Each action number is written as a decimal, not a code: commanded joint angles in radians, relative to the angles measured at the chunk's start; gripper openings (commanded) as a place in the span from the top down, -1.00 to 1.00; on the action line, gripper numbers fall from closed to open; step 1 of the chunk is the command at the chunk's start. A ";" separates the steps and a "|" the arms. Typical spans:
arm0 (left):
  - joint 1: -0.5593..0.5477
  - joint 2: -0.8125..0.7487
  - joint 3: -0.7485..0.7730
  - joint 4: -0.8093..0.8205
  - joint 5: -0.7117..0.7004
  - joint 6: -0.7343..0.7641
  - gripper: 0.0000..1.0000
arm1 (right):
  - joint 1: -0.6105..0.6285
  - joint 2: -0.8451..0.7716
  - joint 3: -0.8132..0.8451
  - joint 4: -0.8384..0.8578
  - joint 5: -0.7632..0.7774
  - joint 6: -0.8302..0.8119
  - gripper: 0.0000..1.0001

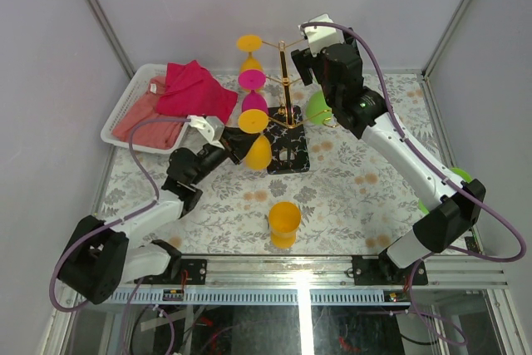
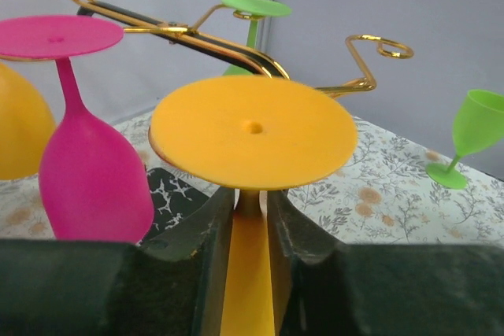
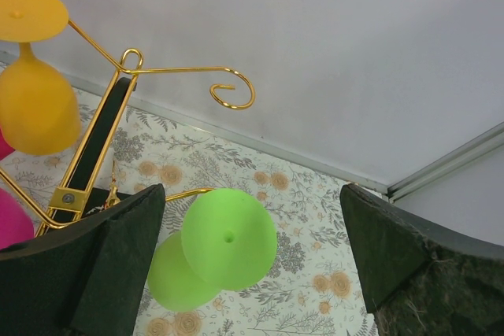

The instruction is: Place the wine glass upside down on the wine glass rack

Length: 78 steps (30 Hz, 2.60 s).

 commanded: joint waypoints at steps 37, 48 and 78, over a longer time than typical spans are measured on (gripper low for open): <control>0.007 -0.217 0.632 -0.960 -0.113 0.184 -1.00 | -0.373 -0.088 0.064 -0.614 -0.088 0.395 -0.98; 0.053 0.151 0.942 -0.934 -0.066 0.098 -1.00 | -0.402 -0.308 -0.093 -0.843 -0.001 0.534 -0.98; 0.176 0.106 0.702 -0.711 -0.002 -0.025 -1.00 | -0.883 -0.342 -0.315 -0.851 -0.204 0.527 -0.97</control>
